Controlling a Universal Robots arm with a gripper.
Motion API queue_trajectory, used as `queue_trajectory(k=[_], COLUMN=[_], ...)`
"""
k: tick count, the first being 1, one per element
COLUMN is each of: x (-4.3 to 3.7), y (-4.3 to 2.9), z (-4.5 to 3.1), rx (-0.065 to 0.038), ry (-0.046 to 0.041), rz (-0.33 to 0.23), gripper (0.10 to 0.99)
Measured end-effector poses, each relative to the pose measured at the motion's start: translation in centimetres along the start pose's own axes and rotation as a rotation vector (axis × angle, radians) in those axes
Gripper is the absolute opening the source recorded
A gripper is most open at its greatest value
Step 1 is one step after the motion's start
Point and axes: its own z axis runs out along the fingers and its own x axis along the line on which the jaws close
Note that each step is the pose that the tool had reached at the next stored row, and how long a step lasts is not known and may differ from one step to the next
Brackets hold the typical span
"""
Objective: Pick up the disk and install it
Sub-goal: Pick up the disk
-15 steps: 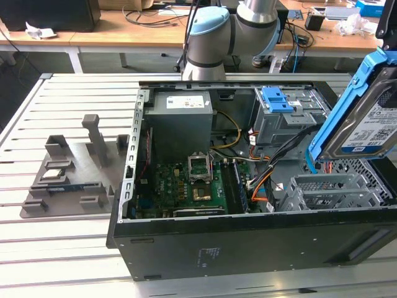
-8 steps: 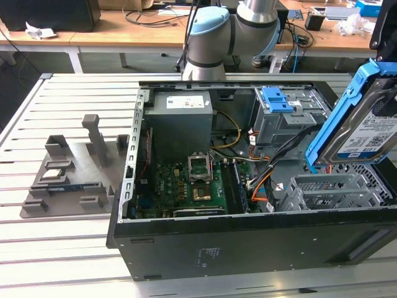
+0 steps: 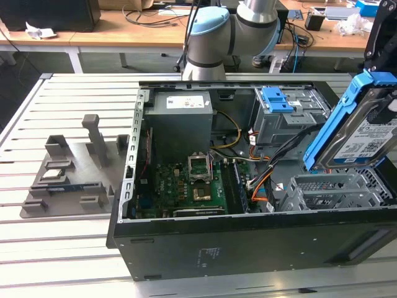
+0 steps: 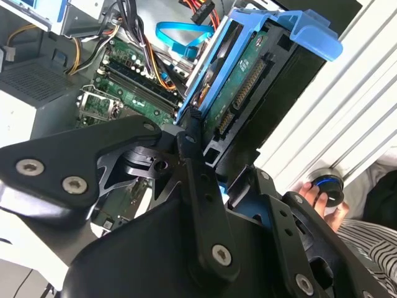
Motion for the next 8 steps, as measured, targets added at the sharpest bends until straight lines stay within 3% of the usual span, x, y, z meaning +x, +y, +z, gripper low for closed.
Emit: queue_trajectory(k=[5,6,8], x=[0.05,0.17,0.56], y=[-0.02,-0.05,-0.06], z=[0.59,1.43,1.67], rx=[0.0,0.0,0.0], ry=[0.0001,0.0001,0.0003], rz=[0.0,0.0,0.0], gripper=[0.365,0.365,0.365])
